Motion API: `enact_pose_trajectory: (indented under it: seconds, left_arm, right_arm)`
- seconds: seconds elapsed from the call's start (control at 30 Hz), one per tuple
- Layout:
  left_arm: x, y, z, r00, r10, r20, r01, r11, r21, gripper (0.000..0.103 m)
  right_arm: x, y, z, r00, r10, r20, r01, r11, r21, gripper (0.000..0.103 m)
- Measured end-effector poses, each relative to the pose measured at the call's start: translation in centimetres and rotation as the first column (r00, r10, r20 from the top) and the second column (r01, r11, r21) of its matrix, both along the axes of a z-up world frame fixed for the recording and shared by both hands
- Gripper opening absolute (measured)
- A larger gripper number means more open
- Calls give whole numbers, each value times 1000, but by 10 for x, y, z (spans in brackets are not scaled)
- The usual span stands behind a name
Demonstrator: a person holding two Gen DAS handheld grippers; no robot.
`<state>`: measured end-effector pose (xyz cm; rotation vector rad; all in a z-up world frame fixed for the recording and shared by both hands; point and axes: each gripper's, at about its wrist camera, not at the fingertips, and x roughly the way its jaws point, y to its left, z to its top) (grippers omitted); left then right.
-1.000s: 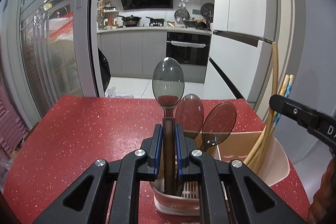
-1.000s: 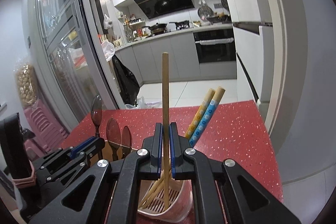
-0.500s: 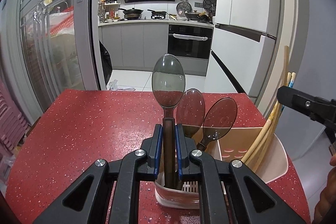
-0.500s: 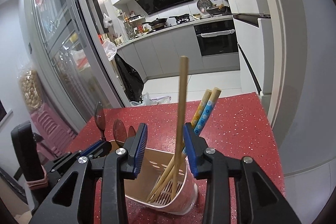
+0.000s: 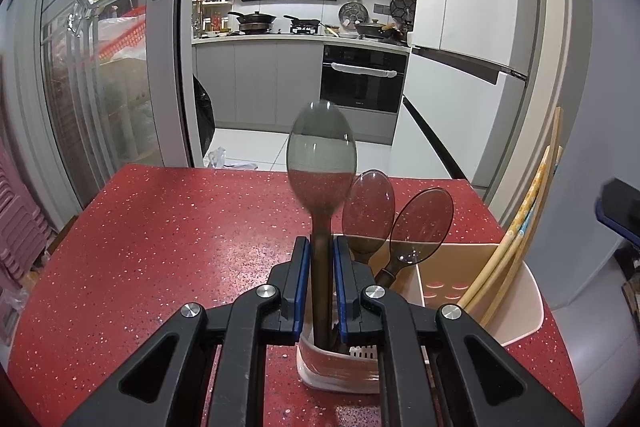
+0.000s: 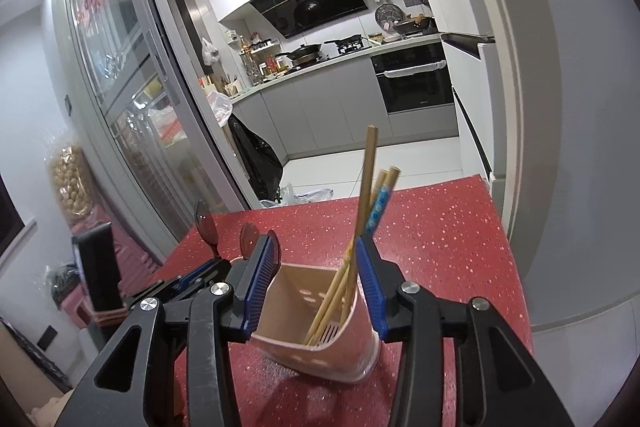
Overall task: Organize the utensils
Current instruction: 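Open the right tool to drop the chopstick while the left tool releases the spoon, then move both open tools back over the remaining utensils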
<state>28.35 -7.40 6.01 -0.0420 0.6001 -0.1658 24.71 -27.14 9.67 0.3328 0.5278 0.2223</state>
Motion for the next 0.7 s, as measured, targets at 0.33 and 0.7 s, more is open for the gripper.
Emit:
enact_pose_trajectory:
  seconds: [0.33,0.7]
  left_arm:
    - [-15,0,14,998,20,67,-22,999,34,103]
    - [-67,49,-7,997,33,-72,-29,998,58,103]
  right_arm:
    - [-24,-6,-10,999,-5,-49,6,1000,14,48]
    - [-43,20,-35,975,69,-211,-75,997,-24,73]
